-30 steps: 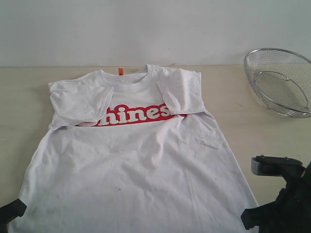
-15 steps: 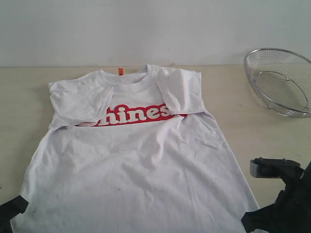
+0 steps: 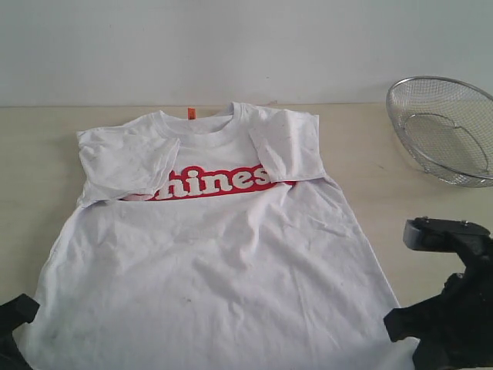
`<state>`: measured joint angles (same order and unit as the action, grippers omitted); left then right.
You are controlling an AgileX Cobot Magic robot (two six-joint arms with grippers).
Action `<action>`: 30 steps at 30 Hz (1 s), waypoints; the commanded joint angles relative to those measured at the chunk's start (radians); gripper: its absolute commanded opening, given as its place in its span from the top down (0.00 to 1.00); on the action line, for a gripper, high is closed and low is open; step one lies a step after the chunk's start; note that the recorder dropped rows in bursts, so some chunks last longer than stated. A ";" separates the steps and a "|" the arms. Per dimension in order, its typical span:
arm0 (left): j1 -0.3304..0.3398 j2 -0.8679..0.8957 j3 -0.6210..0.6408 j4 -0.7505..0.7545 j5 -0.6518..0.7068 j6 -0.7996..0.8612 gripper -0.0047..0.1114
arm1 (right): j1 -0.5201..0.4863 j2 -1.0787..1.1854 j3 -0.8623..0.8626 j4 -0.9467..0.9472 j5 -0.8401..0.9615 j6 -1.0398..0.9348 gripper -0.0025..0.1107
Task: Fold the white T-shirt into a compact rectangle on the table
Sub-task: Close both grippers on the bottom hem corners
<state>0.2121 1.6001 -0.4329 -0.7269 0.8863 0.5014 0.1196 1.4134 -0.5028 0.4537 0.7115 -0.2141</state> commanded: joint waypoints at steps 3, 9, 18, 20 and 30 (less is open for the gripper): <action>-0.004 -0.065 0.001 -0.010 0.006 0.007 0.92 | 0.003 -0.055 0.000 0.068 0.003 -0.068 0.98; -0.004 -0.114 -0.029 -0.055 0.048 0.039 0.92 | 0.003 -0.055 -0.056 0.133 0.006 -0.118 0.98; -0.004 -0.164 -0.109 -0.131 0.062 0.041 0.92 | 0.003 -0.055 -0.169 0.138 0.009 -0.118 0.98; -0.004 -0.164 -0.126 -0.133 0.065 0.041 0.92 | 0.003 -0.055 -0.189 0.136 0.022 -0.125 0.98; -0.004 -0.164 -0.129 -0.128 0.071 0.041 0.92 | -0.031 0.075 -0.132 -0.104 0.043 0.033 0.49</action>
<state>0.2121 1.4416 -0.5569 -0.8499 0.9495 0.5363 0.0919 1.4687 -0.6571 0.3489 0.7733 -0.1922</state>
